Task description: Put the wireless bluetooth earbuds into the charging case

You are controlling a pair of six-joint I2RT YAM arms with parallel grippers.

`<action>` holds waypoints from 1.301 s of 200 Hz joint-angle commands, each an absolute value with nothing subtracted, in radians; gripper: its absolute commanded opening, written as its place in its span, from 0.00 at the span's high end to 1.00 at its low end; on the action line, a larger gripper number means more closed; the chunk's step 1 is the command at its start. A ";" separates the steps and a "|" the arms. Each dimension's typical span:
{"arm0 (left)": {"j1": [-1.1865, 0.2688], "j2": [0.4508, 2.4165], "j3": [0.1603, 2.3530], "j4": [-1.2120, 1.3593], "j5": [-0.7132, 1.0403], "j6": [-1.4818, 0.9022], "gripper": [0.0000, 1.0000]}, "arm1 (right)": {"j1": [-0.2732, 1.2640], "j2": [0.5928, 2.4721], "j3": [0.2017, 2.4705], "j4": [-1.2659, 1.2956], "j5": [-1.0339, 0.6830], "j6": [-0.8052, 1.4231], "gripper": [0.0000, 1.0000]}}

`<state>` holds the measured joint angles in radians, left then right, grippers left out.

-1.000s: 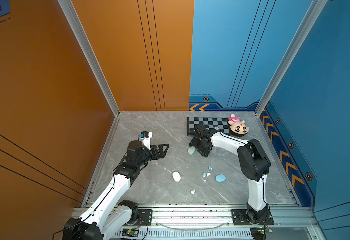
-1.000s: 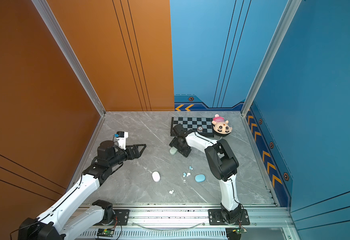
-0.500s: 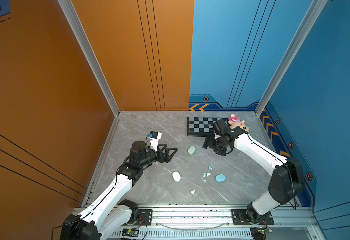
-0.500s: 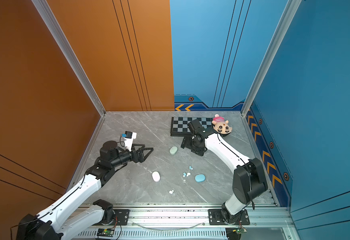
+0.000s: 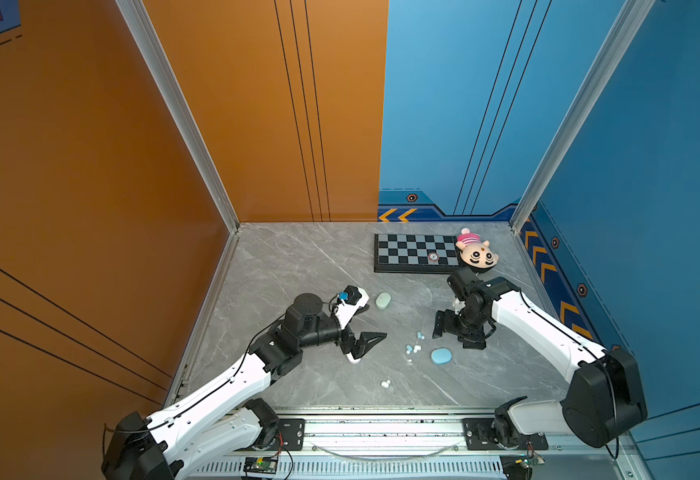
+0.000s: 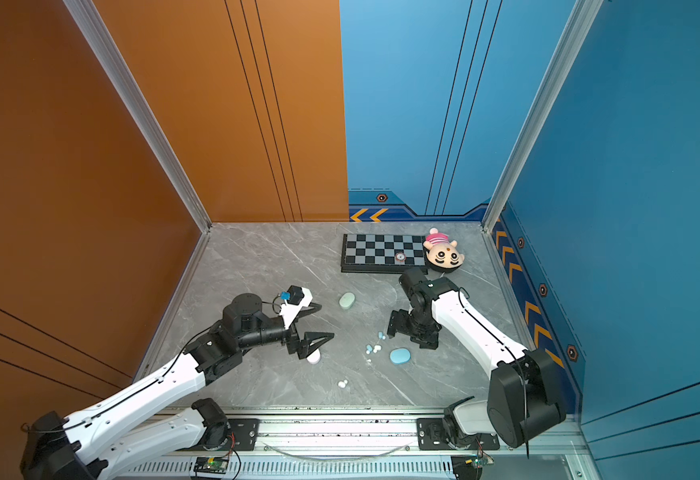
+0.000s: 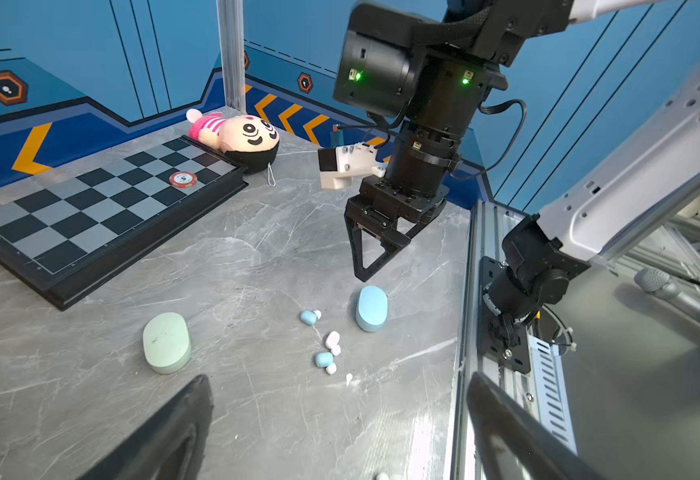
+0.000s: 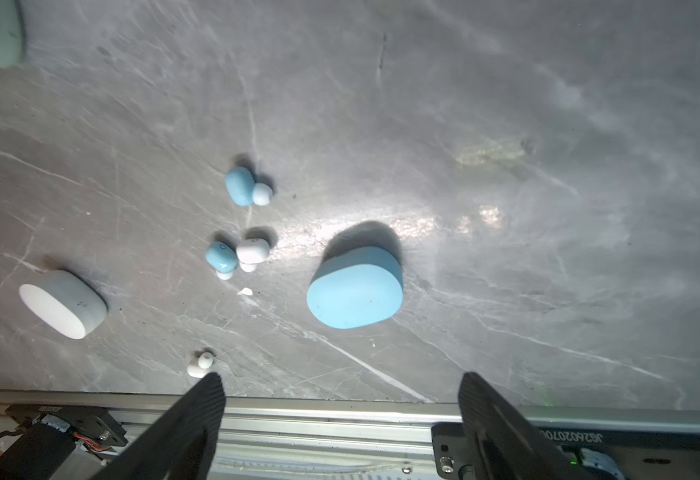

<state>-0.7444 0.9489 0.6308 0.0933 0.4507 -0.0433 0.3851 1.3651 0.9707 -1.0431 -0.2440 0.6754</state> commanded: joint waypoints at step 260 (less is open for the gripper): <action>-0.850 0.912 0.625 0.016 0.247 0.119 0.04 | 0.460 1.295 1.067 -1.071 -0.212 -1.005 0.14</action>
<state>-0.8421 0.9554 0.6605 0.0036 0.2962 0.1162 0.4397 1.3426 1.1591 -0.9672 -0.2962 -0.4736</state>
